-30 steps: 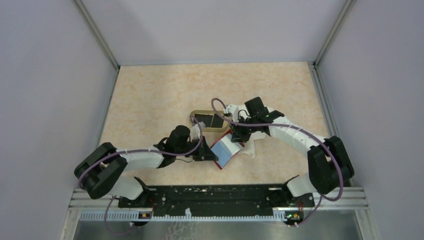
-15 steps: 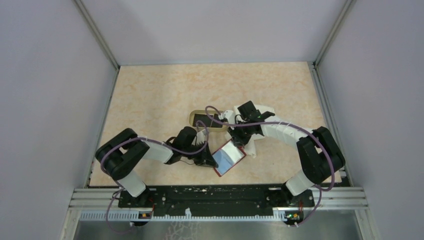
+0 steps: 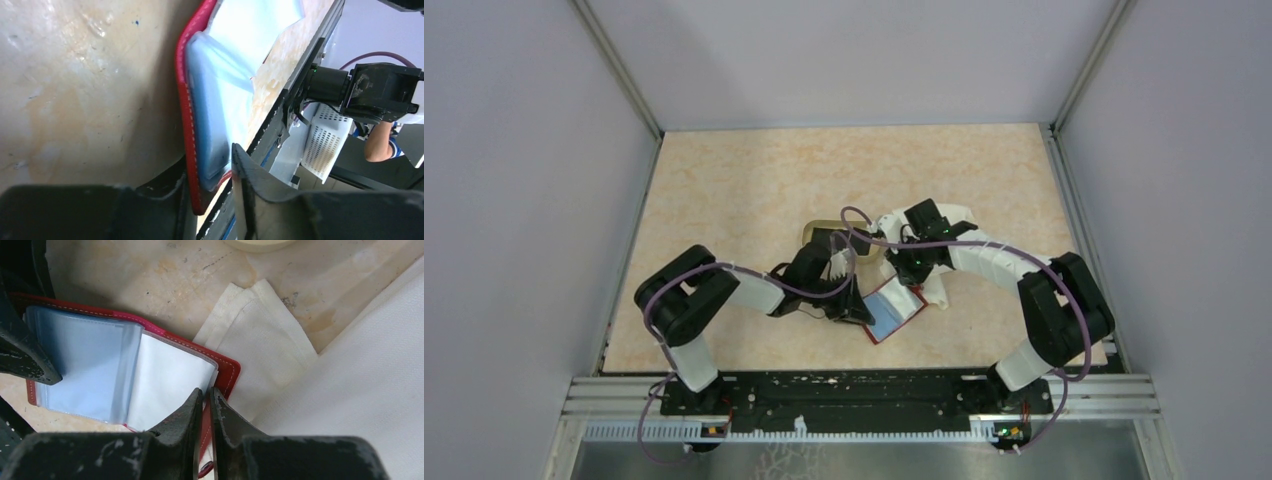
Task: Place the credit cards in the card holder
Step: Open the card holder at the center of the board, then pick up the credit card from the storage box.
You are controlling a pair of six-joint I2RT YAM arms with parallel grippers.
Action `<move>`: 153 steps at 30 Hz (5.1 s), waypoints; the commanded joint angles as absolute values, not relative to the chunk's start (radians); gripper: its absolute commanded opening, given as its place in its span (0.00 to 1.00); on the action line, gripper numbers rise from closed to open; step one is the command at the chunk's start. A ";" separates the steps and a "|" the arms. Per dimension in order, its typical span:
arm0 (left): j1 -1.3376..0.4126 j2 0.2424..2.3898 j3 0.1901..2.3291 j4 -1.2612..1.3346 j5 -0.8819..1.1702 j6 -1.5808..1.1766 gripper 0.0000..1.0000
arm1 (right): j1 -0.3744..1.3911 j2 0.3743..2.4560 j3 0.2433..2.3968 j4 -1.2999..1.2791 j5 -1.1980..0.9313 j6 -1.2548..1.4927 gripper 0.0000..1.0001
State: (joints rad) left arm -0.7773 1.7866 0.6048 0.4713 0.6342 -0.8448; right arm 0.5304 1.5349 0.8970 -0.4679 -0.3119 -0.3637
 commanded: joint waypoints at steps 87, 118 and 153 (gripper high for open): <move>-0.509 1.549 0.754 0.424 0.370 -0.546 0.94 | 0.332 1.366 1.095 -0.656 -0.843 -0.703 0.64; -0.508 1.791 1.000 0.170 0.311 -0.515 0.84 | 0.332 1.411 1.092 -0.650 -0.701 -0.722 0.64; -0.508 1.931 1.043 0.293 0.566 -0.721 0.58 | 0.332 1.388 1.075 -0.640 -0.699 -0.729 0.65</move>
